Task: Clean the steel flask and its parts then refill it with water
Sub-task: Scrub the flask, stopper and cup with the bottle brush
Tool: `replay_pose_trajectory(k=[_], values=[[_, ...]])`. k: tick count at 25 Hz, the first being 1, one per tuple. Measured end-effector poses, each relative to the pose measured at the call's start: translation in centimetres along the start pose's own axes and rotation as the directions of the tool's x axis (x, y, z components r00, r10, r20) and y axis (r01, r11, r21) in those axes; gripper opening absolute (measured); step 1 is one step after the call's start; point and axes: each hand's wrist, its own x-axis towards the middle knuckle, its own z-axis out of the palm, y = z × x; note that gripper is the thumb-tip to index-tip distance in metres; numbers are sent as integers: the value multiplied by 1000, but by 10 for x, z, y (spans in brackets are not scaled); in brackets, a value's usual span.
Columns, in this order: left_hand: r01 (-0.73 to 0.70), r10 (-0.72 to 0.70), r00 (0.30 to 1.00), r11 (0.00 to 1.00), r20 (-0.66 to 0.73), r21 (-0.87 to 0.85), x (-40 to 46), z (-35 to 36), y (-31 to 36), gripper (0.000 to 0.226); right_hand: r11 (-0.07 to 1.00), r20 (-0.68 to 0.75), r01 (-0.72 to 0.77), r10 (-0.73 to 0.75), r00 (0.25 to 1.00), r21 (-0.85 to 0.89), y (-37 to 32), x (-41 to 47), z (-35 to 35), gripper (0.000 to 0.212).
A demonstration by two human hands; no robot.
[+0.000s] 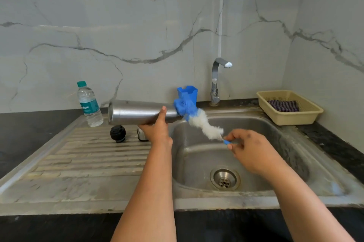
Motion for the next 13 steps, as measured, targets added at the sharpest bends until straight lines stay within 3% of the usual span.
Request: replay_pose_trajectory(k=[5,7,10,13], values=[[54,-64,986,996,153,72,-15,4,-1,77,998,11,-65,65,998,12,-9,46,-8,12],[58,-66,984,997,166,52,-13,5,2,81,987,64,-80,72,995,136,6,62,-15,8],[99,-93,987,994,131,-42,-12,3,9,80,888,222,-164,72,972,429,40,65,-18,7],[64,-62,996,997,62,-31,-13,5,13,77,860,219,-150,46,975,489,50,59,-18,5]])
